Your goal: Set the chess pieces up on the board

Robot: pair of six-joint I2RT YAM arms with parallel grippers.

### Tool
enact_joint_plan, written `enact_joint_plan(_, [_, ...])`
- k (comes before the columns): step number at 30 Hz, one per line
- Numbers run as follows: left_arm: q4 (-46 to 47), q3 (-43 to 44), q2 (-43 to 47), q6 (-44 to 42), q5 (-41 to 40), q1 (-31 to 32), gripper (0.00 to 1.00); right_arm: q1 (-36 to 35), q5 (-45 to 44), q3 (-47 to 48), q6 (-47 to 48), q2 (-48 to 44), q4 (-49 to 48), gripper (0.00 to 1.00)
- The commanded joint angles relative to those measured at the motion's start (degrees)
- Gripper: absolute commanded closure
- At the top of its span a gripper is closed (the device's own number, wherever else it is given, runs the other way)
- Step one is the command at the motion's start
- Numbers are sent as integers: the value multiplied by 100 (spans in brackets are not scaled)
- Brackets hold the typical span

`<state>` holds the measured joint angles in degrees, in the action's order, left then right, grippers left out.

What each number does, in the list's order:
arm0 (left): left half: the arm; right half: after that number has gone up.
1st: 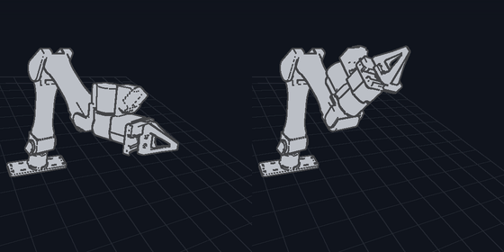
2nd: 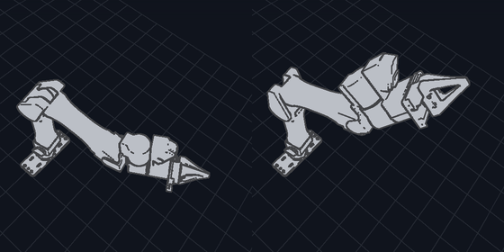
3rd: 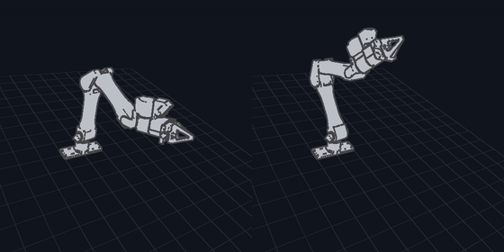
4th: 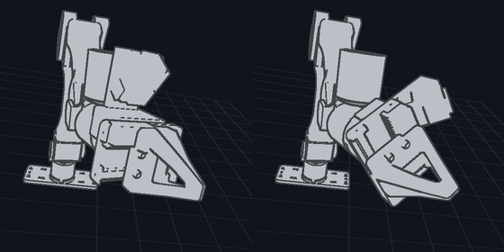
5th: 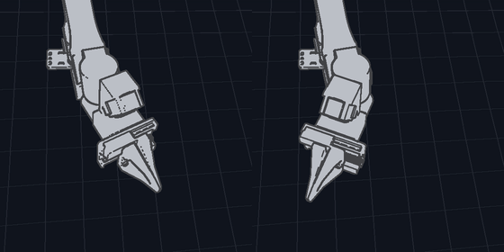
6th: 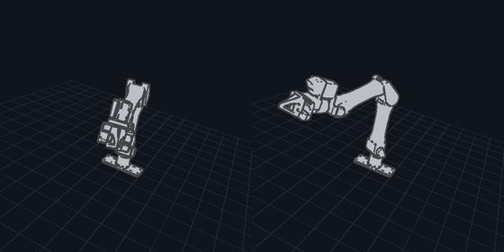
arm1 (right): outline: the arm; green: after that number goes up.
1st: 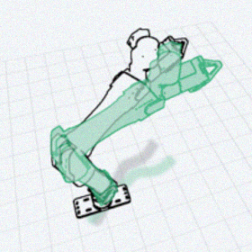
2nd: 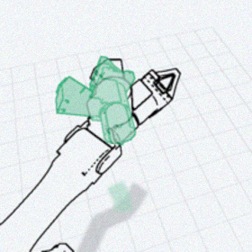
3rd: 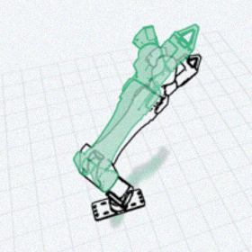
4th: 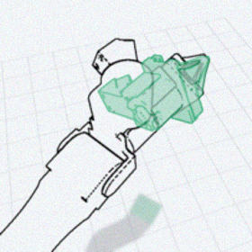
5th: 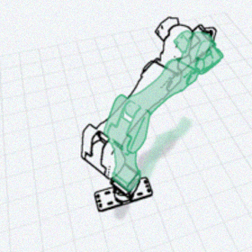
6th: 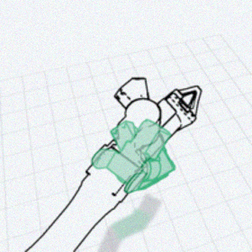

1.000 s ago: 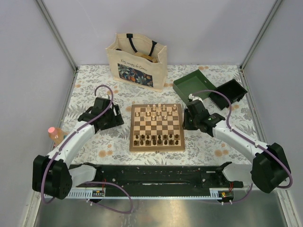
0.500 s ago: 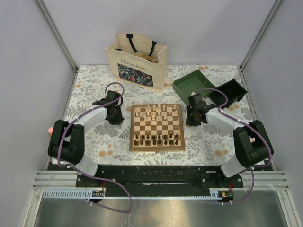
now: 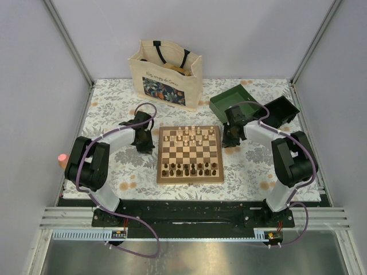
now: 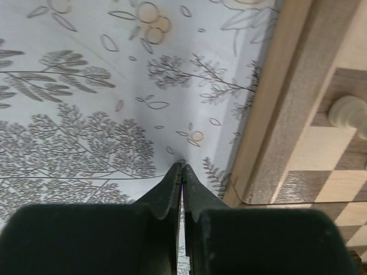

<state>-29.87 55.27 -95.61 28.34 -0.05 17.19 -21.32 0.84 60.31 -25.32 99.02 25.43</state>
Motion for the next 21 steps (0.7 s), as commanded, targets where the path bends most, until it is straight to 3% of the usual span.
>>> enact_joint_plan(1, [218,-33,-71,-30,339,214,96,14,267,419,203,187,111,79])
enact_joint_plan(21, [315,-789,464,541,550,1172,97,14,838,780,484,653,331,78])
